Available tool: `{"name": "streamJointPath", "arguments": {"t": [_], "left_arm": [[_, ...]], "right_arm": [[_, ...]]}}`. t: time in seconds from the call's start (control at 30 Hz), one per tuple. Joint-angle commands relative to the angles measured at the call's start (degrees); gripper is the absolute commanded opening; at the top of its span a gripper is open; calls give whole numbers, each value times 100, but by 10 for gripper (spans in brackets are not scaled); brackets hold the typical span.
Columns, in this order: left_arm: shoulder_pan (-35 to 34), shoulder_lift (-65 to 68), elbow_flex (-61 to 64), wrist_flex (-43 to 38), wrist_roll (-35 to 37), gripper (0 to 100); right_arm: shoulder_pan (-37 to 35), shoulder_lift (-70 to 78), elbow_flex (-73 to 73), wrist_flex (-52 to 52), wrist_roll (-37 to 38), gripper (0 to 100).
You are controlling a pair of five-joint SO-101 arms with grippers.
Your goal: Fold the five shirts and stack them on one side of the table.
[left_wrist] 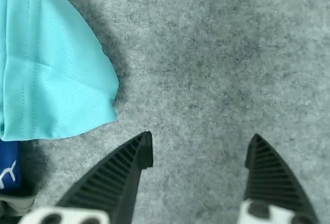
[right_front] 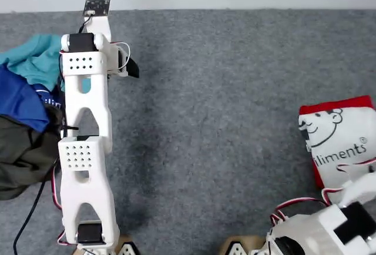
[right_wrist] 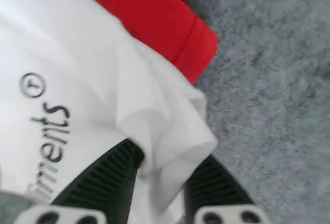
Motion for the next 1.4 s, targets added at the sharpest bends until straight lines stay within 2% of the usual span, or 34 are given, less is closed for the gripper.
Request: {"name": "streamJointPath", "arguments": {"t": [0.0,0.13,0.23,0.4,0.57,0.9,1.03,1.17,1.3,1.37], "left_arm": [[62,-158,-22,114,35,291],[44,-158,-22,114,35,291],[35,-158,-22,114,35,291],[79,-158,-31,114,35,291],[44,-158,-31,114,35,291],[62,-158,-22,114,35,291],[26,-220,-57,114,35,291],[-176,-1055,-22,114,53,291],[-791,-2268,154,114,62,291],[-1292,-2769,620,114,62,291]], "right_arm": [[136,-110,-1257,1130,149,292],[145,-136,-2163,2088,149,454],[-4,-110,-2690,2316,105,519],[-945,224,-2611,1367,97,527],[-1648,1156,-2444,629,97,527],[-1771,2527,-2453,-435,149,527],[-1745,2185,-2769,171,141,527],[-1763,1253,-3314,1323,149,527],[-1938,338,-3393,2141,229,527],[-2141,75,-3385,2571,624,527]]}}
